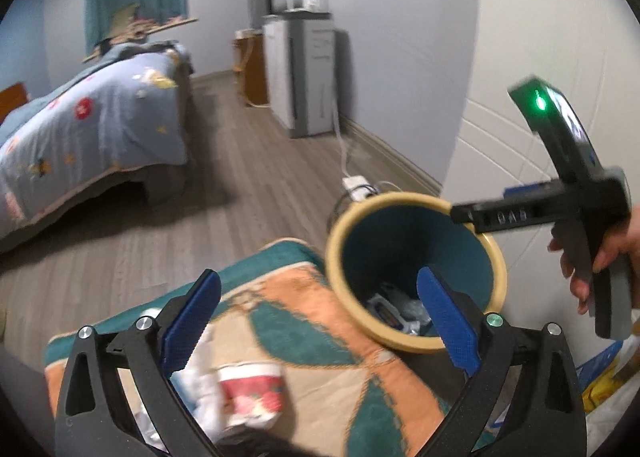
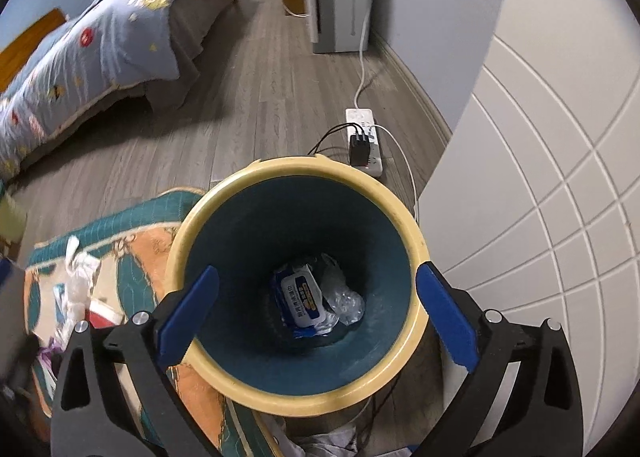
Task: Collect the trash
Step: 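Drop the clear bag into the wastebasket with the right tool while the left drops the blue bag, then grasp the white COLTAIN box with the left tool while the right tool grasps the black plastic bag, then lower the black bag into the wastebasket with the right tool while the left tool drops the box in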
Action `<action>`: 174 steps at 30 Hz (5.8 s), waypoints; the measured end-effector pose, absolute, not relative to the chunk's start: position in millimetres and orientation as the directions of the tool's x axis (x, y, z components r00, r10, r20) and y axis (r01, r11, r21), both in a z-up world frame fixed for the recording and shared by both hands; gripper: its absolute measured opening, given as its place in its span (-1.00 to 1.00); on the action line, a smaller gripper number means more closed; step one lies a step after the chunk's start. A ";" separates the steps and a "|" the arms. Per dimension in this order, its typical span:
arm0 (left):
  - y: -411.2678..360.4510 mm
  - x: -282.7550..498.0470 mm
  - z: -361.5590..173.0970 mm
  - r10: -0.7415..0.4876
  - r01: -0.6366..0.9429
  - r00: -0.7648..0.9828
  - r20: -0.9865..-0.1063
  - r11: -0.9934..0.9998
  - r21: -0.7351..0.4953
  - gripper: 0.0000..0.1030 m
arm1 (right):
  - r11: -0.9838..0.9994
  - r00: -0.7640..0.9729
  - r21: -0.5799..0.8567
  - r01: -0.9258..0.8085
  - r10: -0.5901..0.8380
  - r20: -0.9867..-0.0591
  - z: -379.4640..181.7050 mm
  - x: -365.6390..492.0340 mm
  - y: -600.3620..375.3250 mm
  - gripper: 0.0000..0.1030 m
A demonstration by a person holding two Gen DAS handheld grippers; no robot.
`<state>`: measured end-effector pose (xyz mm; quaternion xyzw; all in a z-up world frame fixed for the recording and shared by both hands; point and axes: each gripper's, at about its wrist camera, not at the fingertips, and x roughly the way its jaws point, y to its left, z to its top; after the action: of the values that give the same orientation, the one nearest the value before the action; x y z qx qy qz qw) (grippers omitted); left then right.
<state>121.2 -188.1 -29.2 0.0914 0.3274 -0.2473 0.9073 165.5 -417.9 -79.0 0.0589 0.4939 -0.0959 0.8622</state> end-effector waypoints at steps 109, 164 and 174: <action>-17.6 76.1 -47.0 -0.142 0.218 0.653 -0.744 0.976 0.005 0.54 | 0.969 0.579 0.173 -0.175 0.244 -0.778 -27.8 144.0 -236.0 -0.94; -264.9 117.7 -80.5 -0.412 0.629 0.494 -0.765 0.777 -0.012 0.54 | 0.946 0.509 0.161 0.281 -0.004 -0.861 -98.7 172.3 -461.0 -0.94; -287.5 139.5 -84.2 -0.450 0.622 0.487 -0.749 0.780 -0.065 0.55 | 0.927 0.469 0.163 0.339 -0.017 -0.883 -116.2 172.9 -474.3 -0.93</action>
<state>139.5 -287.5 -84.2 0.1081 0.3980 -0.3135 0.8553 172.9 -474.3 -116.2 0.1599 0.5041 -0.1057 0.8421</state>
